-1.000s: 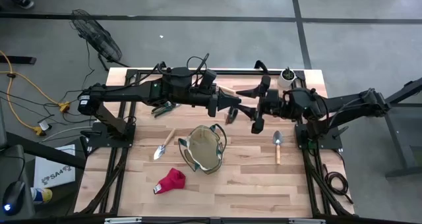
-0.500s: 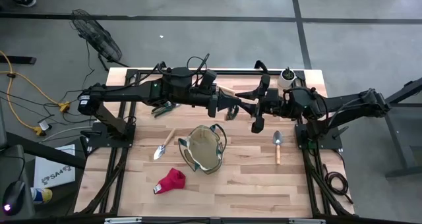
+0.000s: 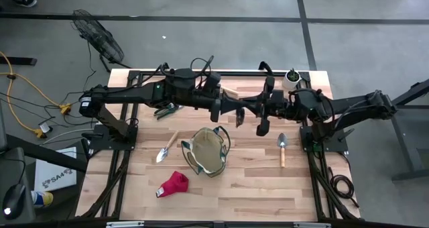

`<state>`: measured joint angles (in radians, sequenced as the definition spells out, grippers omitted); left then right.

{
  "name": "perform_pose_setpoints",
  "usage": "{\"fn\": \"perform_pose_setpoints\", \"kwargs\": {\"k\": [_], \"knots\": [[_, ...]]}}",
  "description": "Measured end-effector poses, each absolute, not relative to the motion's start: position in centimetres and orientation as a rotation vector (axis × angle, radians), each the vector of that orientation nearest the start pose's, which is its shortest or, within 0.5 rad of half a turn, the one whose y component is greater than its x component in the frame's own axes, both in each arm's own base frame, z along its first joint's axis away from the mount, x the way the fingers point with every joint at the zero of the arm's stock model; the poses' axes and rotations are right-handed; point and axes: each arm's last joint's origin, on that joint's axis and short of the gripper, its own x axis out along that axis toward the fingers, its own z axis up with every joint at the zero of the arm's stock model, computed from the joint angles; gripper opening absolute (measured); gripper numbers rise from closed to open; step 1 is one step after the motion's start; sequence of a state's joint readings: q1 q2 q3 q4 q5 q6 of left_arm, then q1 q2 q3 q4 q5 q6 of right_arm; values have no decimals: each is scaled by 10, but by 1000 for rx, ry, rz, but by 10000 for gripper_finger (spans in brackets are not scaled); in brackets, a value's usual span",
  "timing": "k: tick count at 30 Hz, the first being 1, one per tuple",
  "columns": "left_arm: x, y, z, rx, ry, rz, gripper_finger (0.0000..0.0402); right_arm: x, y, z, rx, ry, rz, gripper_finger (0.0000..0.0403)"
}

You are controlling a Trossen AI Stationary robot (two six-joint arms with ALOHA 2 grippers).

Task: Pick & Place Garden tools in Gardening bag
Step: Put the right green shear scissors into the light brown gardening bag

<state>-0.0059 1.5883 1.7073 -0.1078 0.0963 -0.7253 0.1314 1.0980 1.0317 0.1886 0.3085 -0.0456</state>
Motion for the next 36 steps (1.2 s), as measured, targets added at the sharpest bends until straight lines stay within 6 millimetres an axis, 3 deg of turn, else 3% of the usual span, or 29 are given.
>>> {"fn": "perform_pose_setpoints", "kwargs": {"k": [8,20,36], "knots": [[357,-5,457,-657,24,-107,49,233,23,397,26,-112,-203,4],[347,-6,466,-541,6,-136,165,227,35,396,37,-84,-265,4],[294,-4,479,-365,144,-46,171,212,65,398,138,-101,-305,4]]}}
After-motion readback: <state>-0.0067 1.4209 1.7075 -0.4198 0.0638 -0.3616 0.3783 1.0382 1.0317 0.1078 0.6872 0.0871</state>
